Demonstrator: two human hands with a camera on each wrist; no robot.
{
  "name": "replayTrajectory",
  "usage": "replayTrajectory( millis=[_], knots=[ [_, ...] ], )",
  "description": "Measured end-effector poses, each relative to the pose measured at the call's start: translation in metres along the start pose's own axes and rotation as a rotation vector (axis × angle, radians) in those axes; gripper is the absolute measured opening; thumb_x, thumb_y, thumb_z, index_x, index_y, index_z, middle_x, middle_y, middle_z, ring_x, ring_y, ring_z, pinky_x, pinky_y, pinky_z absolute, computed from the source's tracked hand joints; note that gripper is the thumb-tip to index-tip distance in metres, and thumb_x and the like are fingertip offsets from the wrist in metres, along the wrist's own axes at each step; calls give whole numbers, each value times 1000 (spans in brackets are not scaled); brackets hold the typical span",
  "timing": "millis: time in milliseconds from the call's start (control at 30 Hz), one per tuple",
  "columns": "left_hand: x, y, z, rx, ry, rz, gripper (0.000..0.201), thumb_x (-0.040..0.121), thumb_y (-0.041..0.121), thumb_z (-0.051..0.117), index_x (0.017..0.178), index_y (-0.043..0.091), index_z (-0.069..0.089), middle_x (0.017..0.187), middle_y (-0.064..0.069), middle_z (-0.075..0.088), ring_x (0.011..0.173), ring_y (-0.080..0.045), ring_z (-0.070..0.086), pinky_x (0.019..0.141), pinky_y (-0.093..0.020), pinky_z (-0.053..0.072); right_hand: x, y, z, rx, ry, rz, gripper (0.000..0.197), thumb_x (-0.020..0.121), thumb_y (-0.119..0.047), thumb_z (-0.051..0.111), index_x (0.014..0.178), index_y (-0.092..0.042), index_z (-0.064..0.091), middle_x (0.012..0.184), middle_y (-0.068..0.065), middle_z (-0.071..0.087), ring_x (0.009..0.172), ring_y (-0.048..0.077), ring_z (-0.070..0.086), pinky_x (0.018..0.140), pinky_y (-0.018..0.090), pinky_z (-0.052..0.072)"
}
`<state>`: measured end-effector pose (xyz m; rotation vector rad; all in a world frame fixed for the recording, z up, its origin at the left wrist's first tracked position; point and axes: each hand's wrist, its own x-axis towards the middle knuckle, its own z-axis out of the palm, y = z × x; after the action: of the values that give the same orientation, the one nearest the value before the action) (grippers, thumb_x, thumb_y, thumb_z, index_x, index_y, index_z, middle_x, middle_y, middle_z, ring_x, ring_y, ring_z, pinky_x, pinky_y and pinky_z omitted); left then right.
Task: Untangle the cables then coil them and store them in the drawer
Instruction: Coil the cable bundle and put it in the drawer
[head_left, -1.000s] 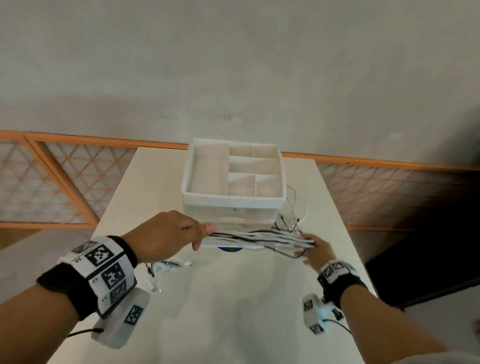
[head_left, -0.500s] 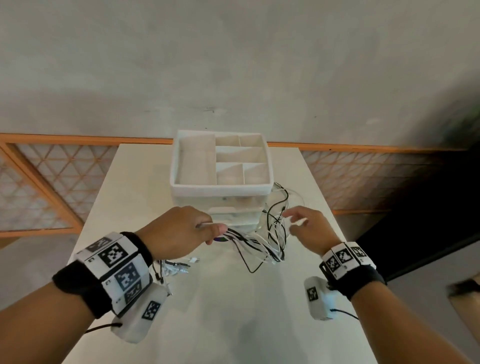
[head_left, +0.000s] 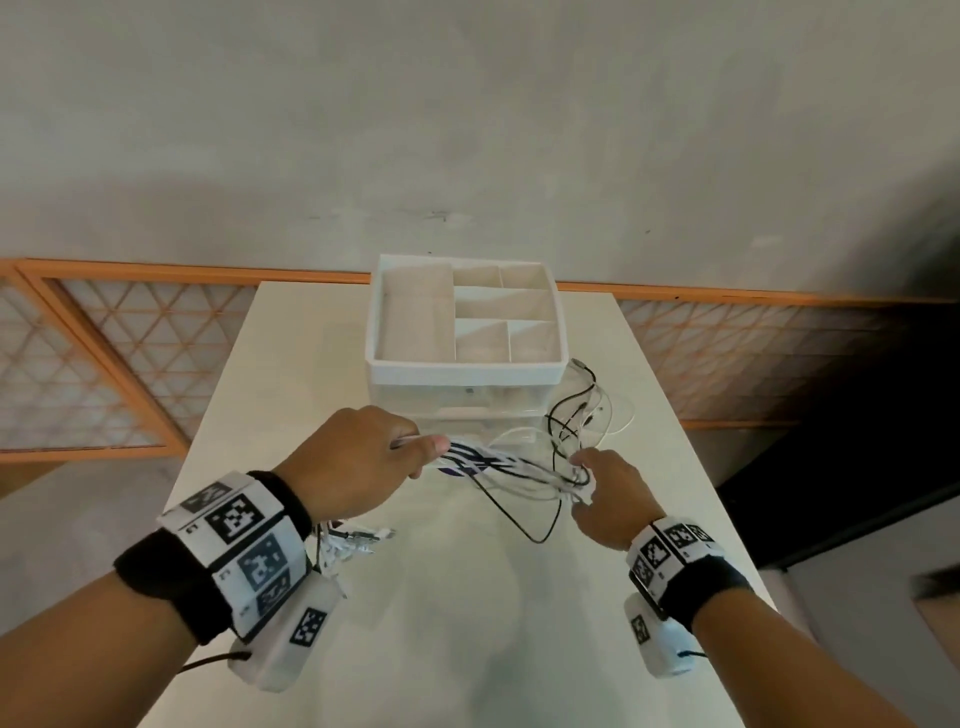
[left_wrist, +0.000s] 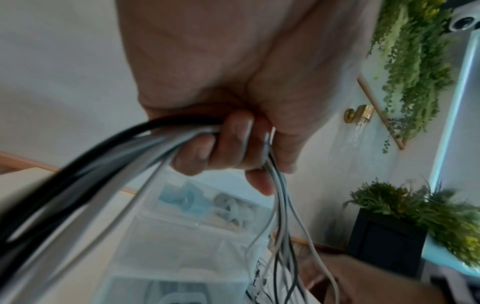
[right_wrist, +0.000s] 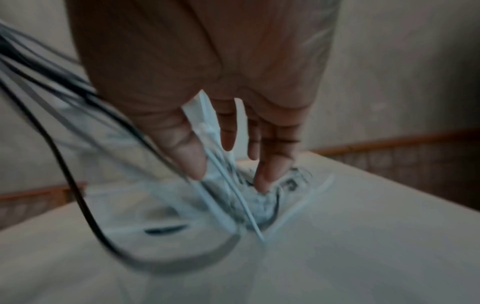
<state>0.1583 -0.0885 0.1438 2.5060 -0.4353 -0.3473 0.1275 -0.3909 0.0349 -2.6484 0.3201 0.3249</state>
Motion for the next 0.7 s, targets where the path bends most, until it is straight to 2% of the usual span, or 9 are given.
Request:
replayTrajectory(
  millis=[133,167,233,267,333,433,533,633,700],
  knots=[
    [2,6,12,62,-36,67,50,95,56,51,70,15,67,47,6,49,47,-4,48,53,-21,33,-29,-57,-16,117,56,-254,87,65,-61,77,139,-45,36,119,-8,51,100,10,55,91,37,49],
    [4,10,14,63,-52,99,50,94,56,52,68,16,65,48,7,48,48,-5,47,53,-21,33,-37,-74,-14,96,20,-308,84,63,-73,73,136,-50,39,111,-15,58,95,7,56,87,34,48],
    [5,16,18,40,-118,166,49,92,57,56,61,19,56,49,8,45,46,-7,43,52,-20,30,-43,-92,1,-31,-33,-385,43,73,-78,58,112,-59,52,75,-18,61,77,8,58,75,32,48],
    [6,16,19,19,-163,177,48,89,57,60,59,20,52,50,9,44,47,-7,41,51,-20,30,-41,-93,7,-56,-38,-387,20,81,-75,52,94,-59,55,63,-13,56,70,13,57,71,33,49],
    [5,10,22,-4,-236,157,40,83,54,69,62,25,52,55,10,50,47,-3,45,49,-16,32,-32,-80,10,-17,-28,-296,31,89,-63,47,69,-42,57,62,-5,57,69,23,60,66,33,48],
    [5,-14,37,-4,-233,68,40,89,51,65,69,20,49,63,8,52,56,-6,51,54,-20,36,-9,-56,-5,-57,69,-150,29,96,-41,53,73,-25,59,85,6,71,87,34,66,69,31,40],
    [0,-40,57,-91,-165,-47,44,94,51,55,70,17,43,59,4,48,54,-12,49,60,-27,39,9,-39,-31,-78,187,-72,33,95,-34,53,65,-22,49,74,1,63,88,34,65,68,30,33],
    [-4,-53,62,-178,-106,-113,47,94,53,55,68,17,40,57,3,45,52,-15,46,59,-30,38,15,-37,-49,50,337,-89,21,92,-21,58,73,-23,67,66,-4,62,72,24,66,63,27,38],
    [-4,-50,61,-242,-52,-127,44,93,53,55,68,19,45,56,4,46,48,-13,49,55,-28,41,8,-38,-55,274,471,-180,18,87,-6,64,90,-19,77,71,-8,70,62,2,63,59,8,41]
  ],
)
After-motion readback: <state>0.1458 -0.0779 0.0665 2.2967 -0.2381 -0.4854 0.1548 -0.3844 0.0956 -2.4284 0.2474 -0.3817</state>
